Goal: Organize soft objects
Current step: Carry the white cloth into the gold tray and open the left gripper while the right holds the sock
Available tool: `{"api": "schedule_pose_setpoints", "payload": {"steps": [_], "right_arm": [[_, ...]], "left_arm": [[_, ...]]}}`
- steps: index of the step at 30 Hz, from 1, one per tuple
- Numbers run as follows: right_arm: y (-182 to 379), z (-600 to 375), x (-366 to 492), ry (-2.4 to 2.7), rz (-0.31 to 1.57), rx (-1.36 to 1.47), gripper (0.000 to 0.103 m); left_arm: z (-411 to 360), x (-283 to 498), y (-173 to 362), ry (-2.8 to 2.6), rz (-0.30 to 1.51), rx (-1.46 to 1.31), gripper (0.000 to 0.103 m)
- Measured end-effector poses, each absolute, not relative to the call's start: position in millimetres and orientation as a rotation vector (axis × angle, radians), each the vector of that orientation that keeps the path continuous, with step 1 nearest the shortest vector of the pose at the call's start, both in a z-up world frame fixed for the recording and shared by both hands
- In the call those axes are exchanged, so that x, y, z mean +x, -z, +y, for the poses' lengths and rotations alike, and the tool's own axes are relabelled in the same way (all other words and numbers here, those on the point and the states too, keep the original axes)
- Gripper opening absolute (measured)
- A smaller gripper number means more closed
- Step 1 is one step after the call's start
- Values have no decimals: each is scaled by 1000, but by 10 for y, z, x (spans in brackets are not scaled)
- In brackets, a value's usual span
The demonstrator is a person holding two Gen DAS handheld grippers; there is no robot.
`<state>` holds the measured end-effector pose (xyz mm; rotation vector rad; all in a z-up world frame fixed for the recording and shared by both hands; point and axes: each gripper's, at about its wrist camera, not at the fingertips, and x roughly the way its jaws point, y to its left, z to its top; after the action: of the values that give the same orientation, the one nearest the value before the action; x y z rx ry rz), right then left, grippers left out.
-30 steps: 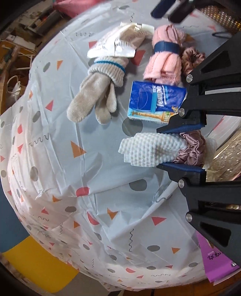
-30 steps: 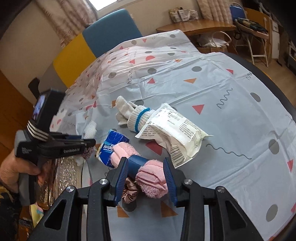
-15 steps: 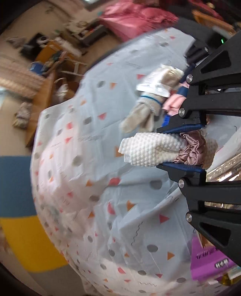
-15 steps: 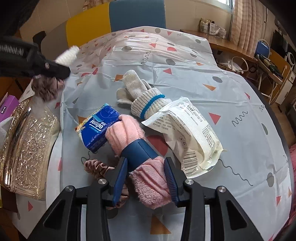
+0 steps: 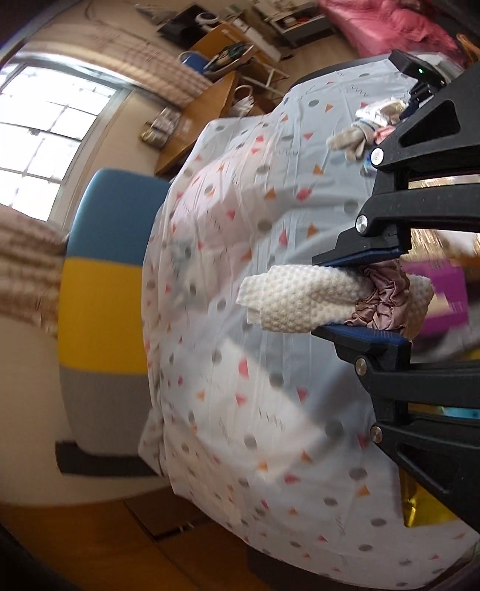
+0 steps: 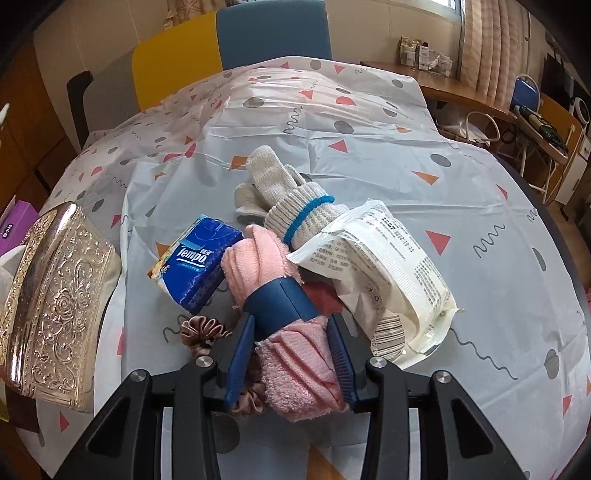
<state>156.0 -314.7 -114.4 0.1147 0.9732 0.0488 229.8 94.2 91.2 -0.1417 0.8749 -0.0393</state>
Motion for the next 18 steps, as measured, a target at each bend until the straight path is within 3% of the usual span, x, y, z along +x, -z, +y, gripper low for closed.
{"api": "schedule_pose_setpoints", "payload": {"steps": [9, 14, 18], "right_arm": [[1161, -3060, 1548, -36, 974, 67, 41], [1159, -3054, 1548, -24, 972, 69, 41], [1166, -3024, 1542, -13, 970, 48, 42]], "left_arm": [[2147, 1395, -328, -119, 910, -296, 29], [2288, 1113, 205, -128, 989, -381, 30], [2151, 1070, 335, -53, 984, -494, 30]]}}
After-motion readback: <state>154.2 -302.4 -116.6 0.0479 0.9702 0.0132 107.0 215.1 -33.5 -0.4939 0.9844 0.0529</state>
